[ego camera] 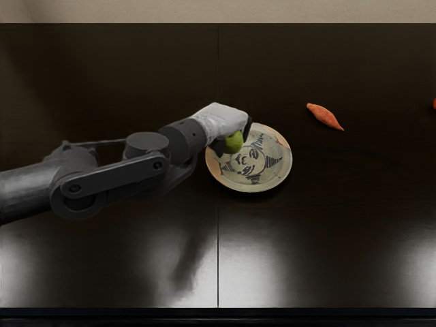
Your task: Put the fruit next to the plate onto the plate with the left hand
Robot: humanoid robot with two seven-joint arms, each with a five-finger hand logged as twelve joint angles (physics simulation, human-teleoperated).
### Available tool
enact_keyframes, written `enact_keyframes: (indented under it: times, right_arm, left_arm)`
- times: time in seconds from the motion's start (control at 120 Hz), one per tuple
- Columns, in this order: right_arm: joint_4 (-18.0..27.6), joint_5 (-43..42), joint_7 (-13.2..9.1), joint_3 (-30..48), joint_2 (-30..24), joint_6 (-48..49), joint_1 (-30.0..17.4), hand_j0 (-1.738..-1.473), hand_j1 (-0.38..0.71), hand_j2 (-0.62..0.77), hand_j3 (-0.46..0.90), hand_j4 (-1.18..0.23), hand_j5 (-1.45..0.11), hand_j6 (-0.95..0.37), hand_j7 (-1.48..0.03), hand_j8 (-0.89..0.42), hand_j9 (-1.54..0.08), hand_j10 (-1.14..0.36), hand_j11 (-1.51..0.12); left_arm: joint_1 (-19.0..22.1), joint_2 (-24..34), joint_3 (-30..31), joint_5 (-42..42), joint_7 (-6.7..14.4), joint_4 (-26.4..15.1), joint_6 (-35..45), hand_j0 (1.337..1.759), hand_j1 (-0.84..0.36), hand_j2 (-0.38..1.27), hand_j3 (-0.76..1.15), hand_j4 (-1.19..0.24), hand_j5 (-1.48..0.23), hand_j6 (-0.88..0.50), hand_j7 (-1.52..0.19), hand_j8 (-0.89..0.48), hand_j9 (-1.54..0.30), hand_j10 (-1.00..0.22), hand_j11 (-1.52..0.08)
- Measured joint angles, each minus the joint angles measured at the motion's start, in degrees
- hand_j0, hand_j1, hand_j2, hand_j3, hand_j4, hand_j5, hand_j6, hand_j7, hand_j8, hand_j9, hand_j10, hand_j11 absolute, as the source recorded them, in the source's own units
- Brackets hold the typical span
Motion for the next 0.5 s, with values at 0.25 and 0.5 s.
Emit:
enact_keyframes:
  times: [0.25, 0.5]
  right_arm:
    - [0.0, 0.0, 0.0, 0.0, 0.0, 0.0, 0.0, -1.658, -0.31, -0.01, 0.00, -0.03, -0.04, -0.03, -0.04, -0.03, -0.04, -0.03, -0.04]
    - [0.0, 0.0, 0.0, 0.0, 0.0, 0.0, 0.0, -1.658, -0.31, -0.01, 0.00, -0.03, -0.04, -0.03, -0.04, -0.03, -0.04, -0.03, -0.04]
  left_arm:
    - [-0.4, -4.2, 1.6, 0.3, 0.0, 3.9, 0.2, 1.643, -0.38, 0.36, 0.00, -0.42, -1.16, -0.24, -1.13, -0.38, -1.14, -0.80, -1.14]
    - [0.2, -4.4, 4.6, 0.3, 0.0, 5.9, 1.8, 1.643, -0.39, 0.41, 0.00, -0.43, -1.11, -0.25, -1.09, -0.39, -1.09, -0.77, -1.10]
